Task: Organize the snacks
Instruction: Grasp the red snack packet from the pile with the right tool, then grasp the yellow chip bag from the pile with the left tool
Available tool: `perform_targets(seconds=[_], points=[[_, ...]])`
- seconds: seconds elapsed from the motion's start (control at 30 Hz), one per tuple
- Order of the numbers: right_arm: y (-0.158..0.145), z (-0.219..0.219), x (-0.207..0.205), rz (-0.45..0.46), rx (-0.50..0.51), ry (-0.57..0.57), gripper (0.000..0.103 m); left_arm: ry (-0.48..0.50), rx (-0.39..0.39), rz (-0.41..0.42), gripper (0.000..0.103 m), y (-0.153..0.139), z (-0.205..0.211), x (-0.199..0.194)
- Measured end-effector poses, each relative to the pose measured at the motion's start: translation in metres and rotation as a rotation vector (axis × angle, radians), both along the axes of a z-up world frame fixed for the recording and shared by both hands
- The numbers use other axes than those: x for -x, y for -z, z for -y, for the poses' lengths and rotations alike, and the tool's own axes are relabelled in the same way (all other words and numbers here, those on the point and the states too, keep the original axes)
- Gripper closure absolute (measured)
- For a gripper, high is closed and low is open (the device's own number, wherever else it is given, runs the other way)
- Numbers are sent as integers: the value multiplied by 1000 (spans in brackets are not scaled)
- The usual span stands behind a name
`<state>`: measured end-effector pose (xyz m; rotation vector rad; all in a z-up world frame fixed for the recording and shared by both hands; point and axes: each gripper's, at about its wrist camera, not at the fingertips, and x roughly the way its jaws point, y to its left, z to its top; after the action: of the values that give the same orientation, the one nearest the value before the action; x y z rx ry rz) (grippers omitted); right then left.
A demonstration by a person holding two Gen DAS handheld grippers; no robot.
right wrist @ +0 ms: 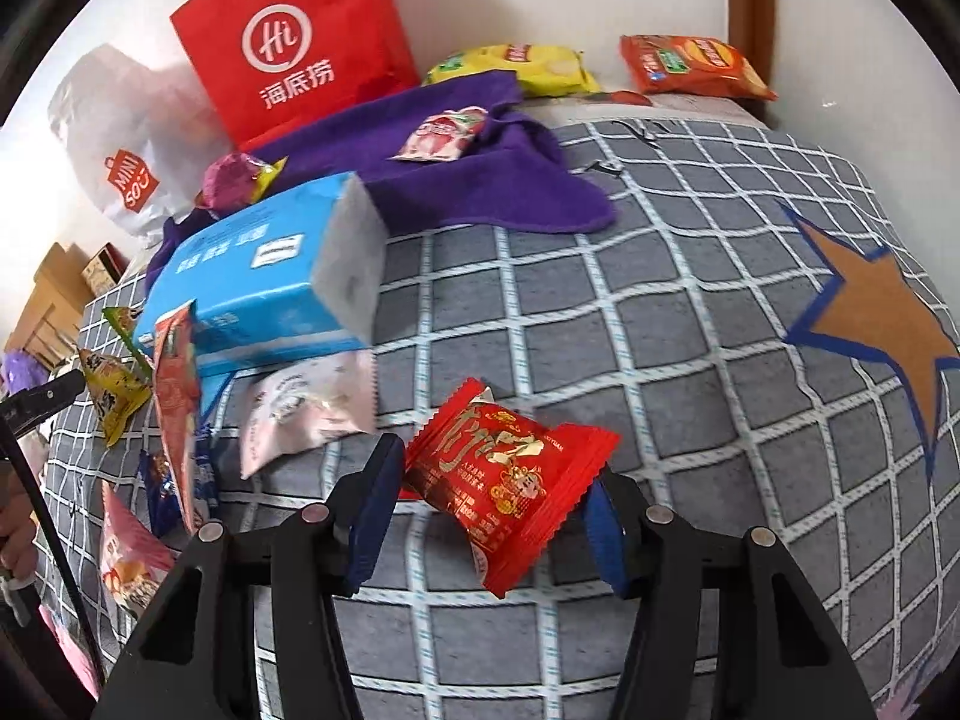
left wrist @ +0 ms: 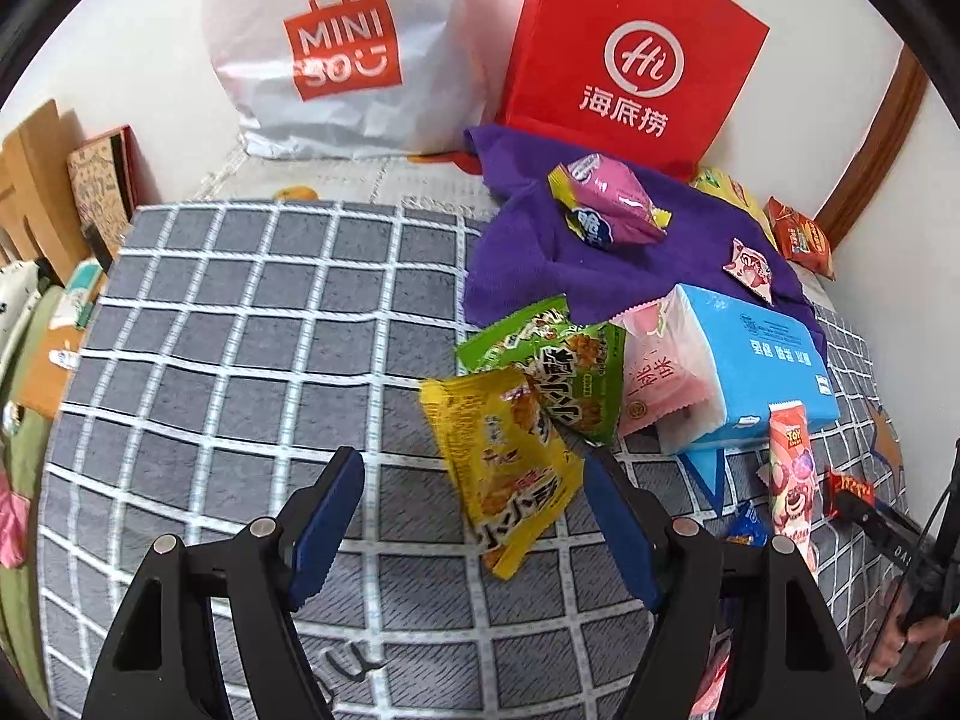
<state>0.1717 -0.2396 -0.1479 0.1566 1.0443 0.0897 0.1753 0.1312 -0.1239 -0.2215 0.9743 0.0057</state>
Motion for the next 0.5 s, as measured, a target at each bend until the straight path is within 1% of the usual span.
perform_targets(seconds=[0.1,0.17,0.27,0.37,0.43,0.47,0.5], points=[[6,2,-1,-14,3,-5,47,-2,10,-18,30,9,4,-8],[6,1,0,-5,3,-8,47,-2,14,-30,31,15,7,-13],[7,2,-2,-2,-2,-21,47,1,14,-29,32,19,9,-17],[7,3,-3,-5,-9,-21,47,-1,17,-28,40,20,11,-20],[6,3,-4,-6,-3,-22,47,1,25,-25,48,21,11,-21],[6,2,-4,-6,2,-23,47,1,27,-26,49,21,10,-21],[6,1,-4,-5,7,-24,47,2,26,-22,52,20,10,-21]])
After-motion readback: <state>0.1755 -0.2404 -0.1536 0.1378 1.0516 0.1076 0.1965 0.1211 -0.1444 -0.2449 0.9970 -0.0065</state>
